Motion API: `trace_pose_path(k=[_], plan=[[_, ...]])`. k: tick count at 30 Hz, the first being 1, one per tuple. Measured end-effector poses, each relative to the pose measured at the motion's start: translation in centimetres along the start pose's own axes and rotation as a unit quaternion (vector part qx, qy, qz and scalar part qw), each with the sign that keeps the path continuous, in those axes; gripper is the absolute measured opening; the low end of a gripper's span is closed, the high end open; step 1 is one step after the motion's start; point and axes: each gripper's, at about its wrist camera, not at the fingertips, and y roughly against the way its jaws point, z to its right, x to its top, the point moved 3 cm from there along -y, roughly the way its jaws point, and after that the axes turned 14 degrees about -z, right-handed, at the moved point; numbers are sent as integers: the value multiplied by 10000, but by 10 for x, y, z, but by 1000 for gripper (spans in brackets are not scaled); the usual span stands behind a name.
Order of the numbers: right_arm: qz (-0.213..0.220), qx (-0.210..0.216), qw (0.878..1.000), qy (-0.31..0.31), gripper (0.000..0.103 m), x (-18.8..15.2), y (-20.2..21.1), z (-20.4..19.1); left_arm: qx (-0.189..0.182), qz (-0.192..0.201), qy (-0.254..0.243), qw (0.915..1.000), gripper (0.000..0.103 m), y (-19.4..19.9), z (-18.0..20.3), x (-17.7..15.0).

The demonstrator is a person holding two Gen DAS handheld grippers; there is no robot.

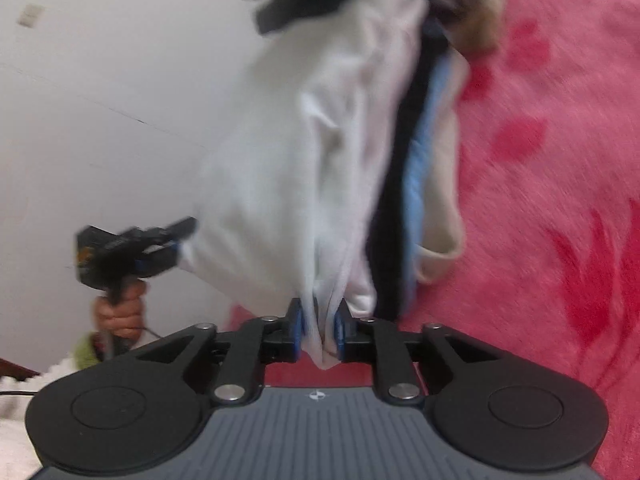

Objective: Fold clothes

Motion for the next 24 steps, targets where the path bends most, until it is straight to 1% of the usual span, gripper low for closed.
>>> trace_pose_path(k=[2, 3, 4, 6, 7, 9, 11, 12, 14, 15, 16, 17, 18, 19, 20, 22, 24], plan=[[101, -107, 9998, 124, 28, -2, 12, 0, 89, 142, -164, 9997, 39, 13, 6, -1], [205, -173, 9994, 204, 28, -2, 21, -1, 157, 238, -249, 9993, 40, 20, 12, -1], [329, -247, 9987, 289, 28, -2, 33, -3, 233, 347, -331, 9986, 40, 27, 18, -1], [674, -461, 9953, 521, 28, 2, 55, -12, 399, 620, -670, 9950, 40, 39, 37, 2], [895, -596, 9915, 732, 28, 4, 65, -22, 457, 724, -907, 9922, 40, 42, 49, 2], [1270, -747, 9805, 1302, 28, 6, 72, -46, 536, 876, -1438, 9843, 40, 43, 75, 3], [1556, -864, 9653, 1909, 27, 4, 71, -72, 751, 793, -1976, 9742, 41, 33, 96, -1], [1600, -1025, 9551, 2274, 26, 1, 61, -84, 945, 666, -2191, 9688, 41, 21, 100, -5], [1638, -1481, 9295, 2954, 26, -6, 36, -103, 1409, 375, -2526, 9565, 40, -5, 101, -14], [1580, -1687, 9212, 3131, 26, -8, 20, -105, 1668, 242, -2642, 9496, 40, -19, 97, -18], [1420, -1927, 9156, 3231, 25, -8, 0, -101, 1883, 170, -2763, 9423, 40, -31, 91, -22], [1245, -2267, 9086, 3279, 22, -9, -21, -93, 2067, 140, -2888, 9347, 40, -40, 85, -26], [1115, -2570, 8993, 3358, 22, -10, -38, -85, 2153, 83, -2929, 9315, 40, -45, 81, -29], [1050, -2753, 8893, 3498, 22, -13, -47, -81, 2164, 36, -2928, 9314, 40, -45, 82, -30], [1028, -2849, 8819, 3613, 22, -16, -49, -81, 2165, 51, -2972, 9299, 40, -41, 86, -31], [1026, -2808, 8771, 3760, 22, -19, -35, -90, 2081, 112, -3106, 9274, 40, -28, 98, -29], [1097, -2706, 8753, 3856, 22, -18, -16, -99, 1890, 215, -3165, 9293, 41, -15, 108, -21]])
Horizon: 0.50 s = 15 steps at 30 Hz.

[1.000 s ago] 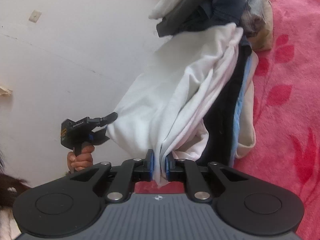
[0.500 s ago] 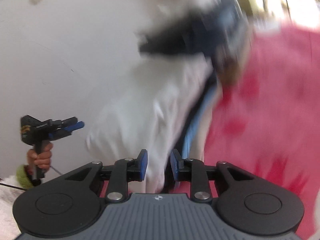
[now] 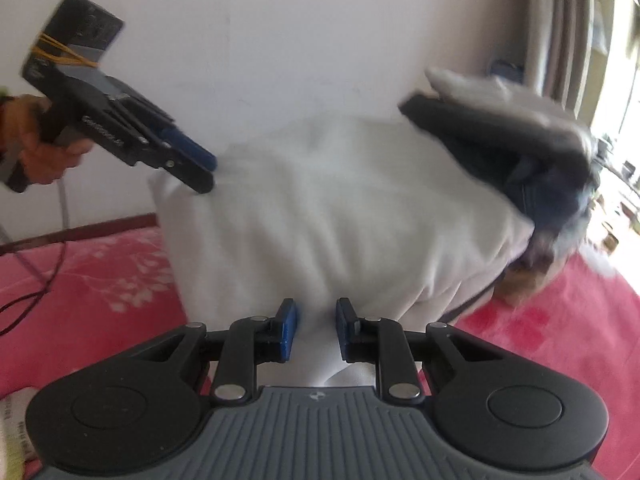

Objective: Fold clothes
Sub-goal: 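Open both grippers and release the sweatshirt on the stack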

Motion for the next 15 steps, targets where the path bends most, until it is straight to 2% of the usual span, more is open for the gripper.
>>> trace_pose_path(k=[2, 4, 7, 8, 11, 15], plan=[[267, -61, 9994, -206, 22, 12, 10, 15, -69, 179, 54, 9998, 44, 0, -1, 14], [437, -207, 9971, -589, 22, 20, 4, 35, 47, 231, 139, 9996, 44, -17, -4, 24], [111, -414, 9920, -1184, 22, 18, -37, 62, 453, -82, 149, 9988, 45, -61, -16, 21], [63, -419, 9906, -1297, 22, 17, -44, 67, 458, -116, 231, 9986, 45, -68, -20, 18], [99, -353, 9885, -1469, 21, 14, -47, 76, 331, -102, 377, 9987, 45, -54, -22, 25], [520, -421, 9855, -1560, 22, 30, -24, 88, 87, 189, 360, 9991, 45, -39, -22, 58]])
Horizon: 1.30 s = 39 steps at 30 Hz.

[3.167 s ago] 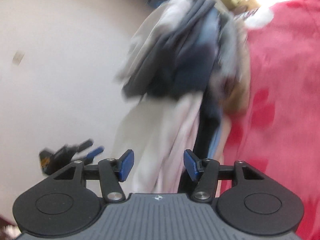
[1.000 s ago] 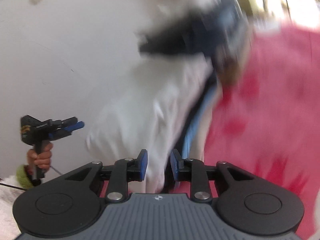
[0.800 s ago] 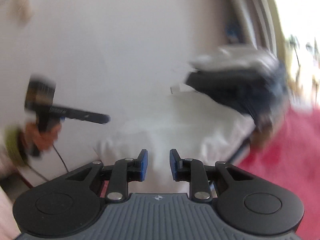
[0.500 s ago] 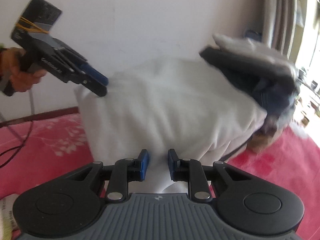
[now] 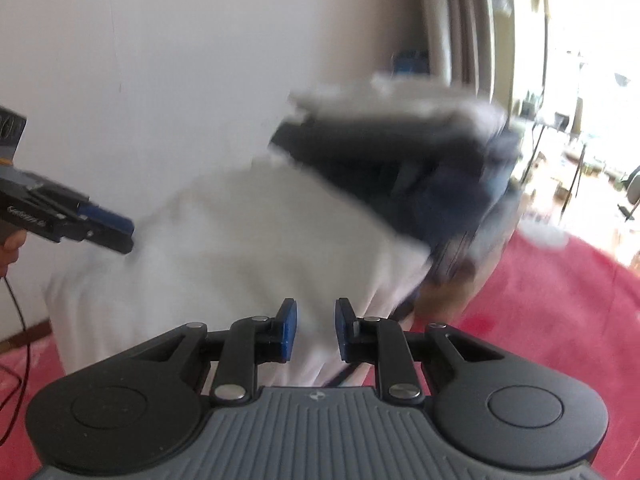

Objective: Fold clothes
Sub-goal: 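Open both grippers and release the sweatshirt on the stack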

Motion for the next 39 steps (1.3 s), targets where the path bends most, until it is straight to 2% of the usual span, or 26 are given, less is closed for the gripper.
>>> trace_pose_path(k=[3, 6, 8, 11, 14, 16, 17, 18, 20, 21, 22, 25, 27, 29, 32, 35, 39], plan=[[95, 106, 9992, -368, 23, 19, -19, 12, 53, 143, -29, 9999, 46, -30, 1, 42], [-202, 345, 9944, -977, 21, 30, -60, 29, 580, -281, 101, 9979, 46, -84, -8, 68], [-346, 719, 9823, -1692, 21, 32, -77, 46, 649, -455, 492, 9956, 46, -98, -17, 77], [-236, 1278, 9659, -2241, 24, 36, -59, 62, 398, -151, 882, 9952, 46, -70, -11, 80], [-180, 1401, 9708, -1939, 27, 46, -16, 63, 261, 111, 844, 9960, 50, -23, 14, 70], [-222, 1236, 9809, -1484, 28, 47, 21, 52, 293, 246, 749, 9965, 56, 8, 37, 61], [-247, 1124, 9847, -1312, 32, 45, 39, 45, 279, 320, 720, 9965, 62, 25, 50, 55], [-267, 1020, 9874, -1183, 40, 41, 57, 38, 285, 405, 718, 9962, 66, 40, 64, 48], [-314, 858, 9908, -1003, 47, 28, 91, 22, 362, 565, 726, 9951, 87, 68, 89, 30], [-344, 825, 9911, -990, 52, 18, 108, 12, 468, 604, 702, 9946, 91, 79, 101, 19], [-357, 802, 9911, -997, 54, 3, 122, 0, 618, 646, 655, 9938, 101, 91, 114, 6], [-374, 750, 9909, -1052, 65, -46, 157, -38, 1110, 733, 477, 9900, 103, 115, 153, -33], [-349, 513, 9911, -1181, 70, -73, 176, -61, 1268, 683, 387, 9888, 103, 125, 177, -56], [-302, 236, 9906, -1316, 74, -97, 188, -80, 1195, 629, 383, 9901, 103, 127, 192, -70], [-488, -274, 9794, -1942, 78, -125, 208, -97, 1011, 462, 455, 9928, 103, 124, 207, -84], [-747, -641, 9629, -2512, 78, -140, 225, -105, 871, 386, 674, 9932, 103, 120, 210, -92], [-784, -1008, 9537, -2723, 81, -145, 247, -121, 873, 244, 1061, 9902, 103, 128, 210, -104]])
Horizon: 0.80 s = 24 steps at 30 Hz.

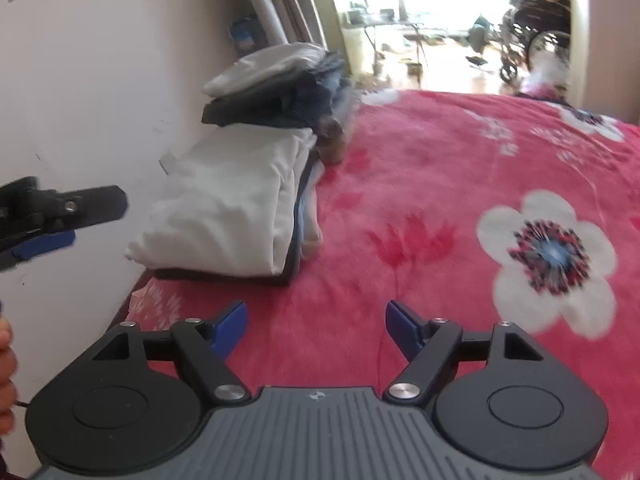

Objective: Fold clothes

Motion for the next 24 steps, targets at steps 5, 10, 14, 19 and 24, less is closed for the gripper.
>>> trace_pose_path(k=[5, 10, 14, 19, 24], plan=[[318, -256, 9992, 1, 95, -12, 25, -8, 348, 234, 101, 9991, 103, 30, -7, -10], [501, -268, 9981, 236, 100, -18, 38, -19, 703, 314, 50, 9970, 103, 40, -10, -19], [442, -337, 9978, 359, 102, -19, 36, -23, 864, 207, 61, 9960, 103, 36, -9, -22], [324, -371, 9985, 235, 102, -15, 27, -18, 937, 86, -40, 9956, 103, 25, -1, -22], [147, -534, 9984, 79, 102, -11, 18, -16, 1025, 8, -233, 9945, 103, 16, 7, -23]])
